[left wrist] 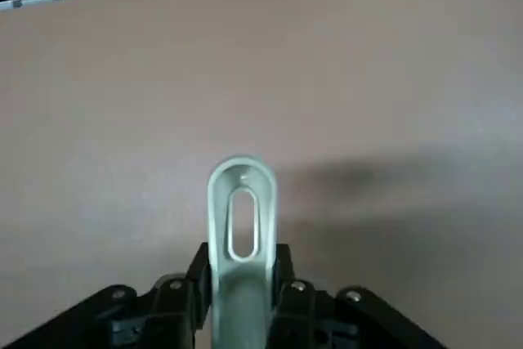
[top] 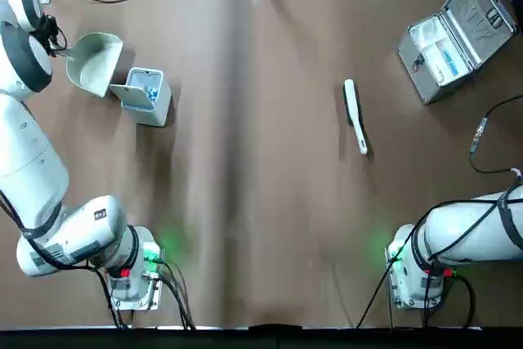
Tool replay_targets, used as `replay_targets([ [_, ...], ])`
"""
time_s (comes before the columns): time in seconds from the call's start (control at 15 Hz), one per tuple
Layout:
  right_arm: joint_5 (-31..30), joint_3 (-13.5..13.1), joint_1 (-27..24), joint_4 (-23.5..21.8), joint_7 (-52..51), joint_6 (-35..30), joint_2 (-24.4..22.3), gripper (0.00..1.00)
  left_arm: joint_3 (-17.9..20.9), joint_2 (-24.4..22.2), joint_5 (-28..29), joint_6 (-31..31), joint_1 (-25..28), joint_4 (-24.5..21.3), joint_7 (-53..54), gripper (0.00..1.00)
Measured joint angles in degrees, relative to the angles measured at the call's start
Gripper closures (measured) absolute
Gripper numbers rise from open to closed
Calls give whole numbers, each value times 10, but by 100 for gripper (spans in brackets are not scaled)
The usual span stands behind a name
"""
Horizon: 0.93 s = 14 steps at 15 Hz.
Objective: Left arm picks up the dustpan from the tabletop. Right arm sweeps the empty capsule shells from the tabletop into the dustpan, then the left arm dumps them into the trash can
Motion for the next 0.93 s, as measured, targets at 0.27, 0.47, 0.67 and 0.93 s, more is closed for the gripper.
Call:
replay_targets([
  [0.27,0,0,0,0,0,0,0,1,0,17,0,28,8,0,-8,67],
  [0.47,0,0,0,0,0,0,0,1,0,28,0,52,9,-5,-20,67],
  [0.67,0,0,0,0,0,0,0,1,0,32,0,61,9,-6,-23,67],
  [0.93,0,0,0,0,0,0,0,1,0,37,0,84,9,-13,-24,67],
])
